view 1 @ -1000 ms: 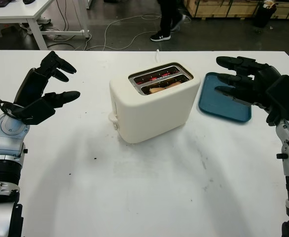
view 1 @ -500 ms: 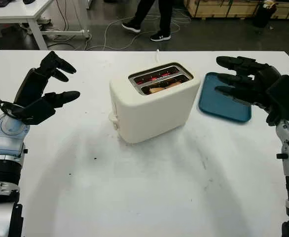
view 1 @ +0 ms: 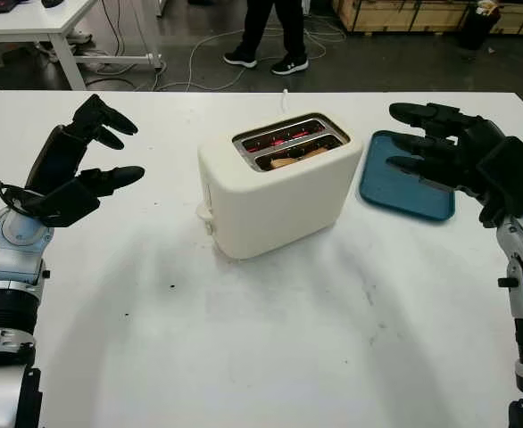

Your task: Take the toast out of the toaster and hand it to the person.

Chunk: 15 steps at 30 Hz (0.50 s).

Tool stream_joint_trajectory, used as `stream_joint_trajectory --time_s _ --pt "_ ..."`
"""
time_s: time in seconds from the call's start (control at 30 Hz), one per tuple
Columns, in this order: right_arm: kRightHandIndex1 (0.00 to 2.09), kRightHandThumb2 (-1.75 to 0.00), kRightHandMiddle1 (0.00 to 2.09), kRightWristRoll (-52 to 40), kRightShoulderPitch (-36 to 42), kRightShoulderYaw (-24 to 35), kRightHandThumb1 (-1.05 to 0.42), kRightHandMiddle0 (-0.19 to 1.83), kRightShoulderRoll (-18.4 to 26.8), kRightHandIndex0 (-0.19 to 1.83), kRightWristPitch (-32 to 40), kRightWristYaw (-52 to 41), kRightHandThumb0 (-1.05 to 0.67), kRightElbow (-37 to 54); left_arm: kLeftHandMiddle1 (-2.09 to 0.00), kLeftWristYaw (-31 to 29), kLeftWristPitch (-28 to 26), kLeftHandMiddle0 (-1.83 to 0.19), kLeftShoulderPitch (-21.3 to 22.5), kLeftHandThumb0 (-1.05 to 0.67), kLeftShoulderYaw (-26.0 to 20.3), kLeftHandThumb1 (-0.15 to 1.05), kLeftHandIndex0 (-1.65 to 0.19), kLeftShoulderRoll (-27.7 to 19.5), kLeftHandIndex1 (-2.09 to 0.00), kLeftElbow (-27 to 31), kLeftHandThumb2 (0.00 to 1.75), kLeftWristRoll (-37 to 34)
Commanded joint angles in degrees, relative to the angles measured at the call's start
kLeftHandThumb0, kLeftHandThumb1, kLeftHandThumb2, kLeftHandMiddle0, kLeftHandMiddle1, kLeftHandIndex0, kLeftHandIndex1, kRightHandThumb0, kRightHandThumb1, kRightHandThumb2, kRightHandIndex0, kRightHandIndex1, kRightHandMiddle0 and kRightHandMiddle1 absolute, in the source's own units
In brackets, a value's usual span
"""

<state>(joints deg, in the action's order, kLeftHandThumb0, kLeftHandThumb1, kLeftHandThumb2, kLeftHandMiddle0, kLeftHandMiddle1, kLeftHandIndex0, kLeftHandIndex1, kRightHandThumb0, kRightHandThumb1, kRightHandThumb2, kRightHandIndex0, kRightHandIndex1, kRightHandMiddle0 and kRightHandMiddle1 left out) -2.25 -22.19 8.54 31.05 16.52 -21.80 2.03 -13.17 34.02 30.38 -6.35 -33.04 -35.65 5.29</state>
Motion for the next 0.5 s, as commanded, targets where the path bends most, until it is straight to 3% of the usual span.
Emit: stream_joint_trajectory --time_s 0.0,0.47 --pt "0.02 0.0 0.01 -0.61 -0.06 0.42 -0.89 0.52 -0.25 0.55 -0.5 0.27 -0.4 0.16 -1.64 -0.14 0.48 -0.07 1.1 -1.05 -0.04 0.92 -0.08 -0.37 -1.53 -0.17 0.16 -0.12" --pt "0.01 0.0 0.0 -0.98 -0.03 0.49 -0.89 0.51 -0.28 0.55 -0.48 0.14 -0.38 0.14 -1.64 0.06 0.8 -0.07 1.06 -1.05 0.06 0.92 -0.07 -0.69 -1.53 -0.42 0.18 0.39"
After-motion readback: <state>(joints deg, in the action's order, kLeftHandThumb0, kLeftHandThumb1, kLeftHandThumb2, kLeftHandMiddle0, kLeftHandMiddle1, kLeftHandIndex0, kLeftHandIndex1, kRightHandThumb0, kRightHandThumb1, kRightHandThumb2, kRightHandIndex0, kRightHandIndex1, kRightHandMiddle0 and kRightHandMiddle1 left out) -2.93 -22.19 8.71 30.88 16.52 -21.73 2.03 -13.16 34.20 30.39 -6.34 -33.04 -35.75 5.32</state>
